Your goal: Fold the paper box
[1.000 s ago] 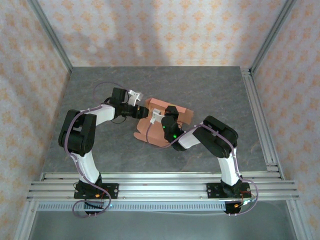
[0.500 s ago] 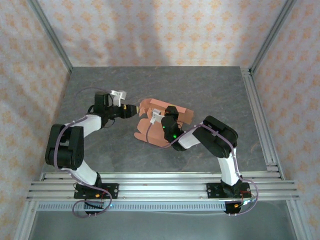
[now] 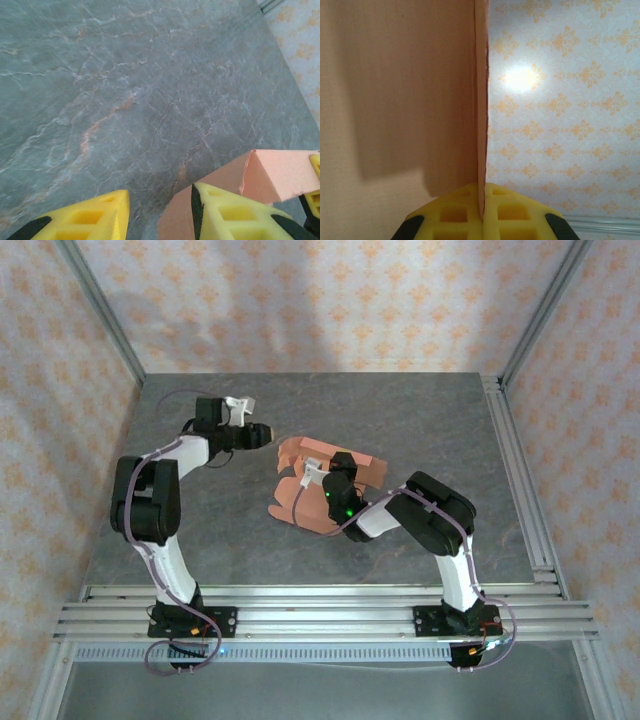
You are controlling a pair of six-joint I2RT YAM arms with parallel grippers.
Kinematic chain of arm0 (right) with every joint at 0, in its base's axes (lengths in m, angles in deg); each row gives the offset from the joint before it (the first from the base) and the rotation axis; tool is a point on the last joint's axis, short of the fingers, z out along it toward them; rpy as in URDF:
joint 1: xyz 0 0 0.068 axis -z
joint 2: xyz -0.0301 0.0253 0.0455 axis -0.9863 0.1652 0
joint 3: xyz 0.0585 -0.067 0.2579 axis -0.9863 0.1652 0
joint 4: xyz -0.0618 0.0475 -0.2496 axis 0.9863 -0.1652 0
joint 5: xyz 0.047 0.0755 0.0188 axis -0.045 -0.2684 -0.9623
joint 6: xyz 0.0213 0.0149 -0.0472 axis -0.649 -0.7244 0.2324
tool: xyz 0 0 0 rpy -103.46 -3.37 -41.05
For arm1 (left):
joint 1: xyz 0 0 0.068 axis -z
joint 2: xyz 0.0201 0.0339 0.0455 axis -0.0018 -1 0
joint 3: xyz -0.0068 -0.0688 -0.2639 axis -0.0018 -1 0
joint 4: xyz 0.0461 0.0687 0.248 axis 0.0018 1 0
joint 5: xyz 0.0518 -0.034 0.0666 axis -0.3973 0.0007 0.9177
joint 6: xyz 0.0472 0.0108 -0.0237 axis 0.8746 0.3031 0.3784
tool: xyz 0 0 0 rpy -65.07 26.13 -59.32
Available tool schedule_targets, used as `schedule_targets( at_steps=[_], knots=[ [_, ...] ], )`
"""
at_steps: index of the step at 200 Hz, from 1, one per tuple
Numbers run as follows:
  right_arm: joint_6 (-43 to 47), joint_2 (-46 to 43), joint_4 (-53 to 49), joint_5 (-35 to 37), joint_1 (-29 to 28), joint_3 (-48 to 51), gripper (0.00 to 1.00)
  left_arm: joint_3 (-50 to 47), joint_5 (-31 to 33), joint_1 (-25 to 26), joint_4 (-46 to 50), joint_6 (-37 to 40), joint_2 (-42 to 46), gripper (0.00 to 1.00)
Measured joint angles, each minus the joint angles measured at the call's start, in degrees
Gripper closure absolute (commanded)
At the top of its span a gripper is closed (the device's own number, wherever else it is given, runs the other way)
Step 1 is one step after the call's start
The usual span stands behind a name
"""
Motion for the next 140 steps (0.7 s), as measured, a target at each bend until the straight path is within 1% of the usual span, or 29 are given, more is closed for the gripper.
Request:
schedule_targets(
  at_steps=[6,9,14,42,65,92,140],
  knots=[
    [0.00,0.00,-0.02,0.02,0.00,0.00,1.00,1.66,0.13,0.59,1.86,0.81,-1.01,0.63],
    [0.00,0.00,0.00,0.02,0.00,0.00,1.00,2.71,0.13,0.94,3.04,1.18,-1.62,0.68],
    [0.00,0.00,0.00,0.02,0.00,0.00,1.00,3.93,0.24,1.42,4.46,1.75,-2.47,0.70],
    [0.00,0.00,0.02,0.17,0.00,0.00,1.00,9.25,0.24,3.93,12.15,4.92,-6.71,0.71],
    [0.00,0.00,0.02,0.20,0.00,0.00,1.00,9.57,-0.13,4.28,16.74,6.82,-7.41,0.69],
    [-0.02,0.00,0.02,0.20,0.00,0.00,1.00,9.57,-1.09,4.24,19.56,8.81,-7.39,0.66],
    [-0.02,0.15,0.26,0.20,0.00,0.00,1.00,7.28,-3.23,4.72,19.10,9.79,-6.73,0.61]
  ],
)
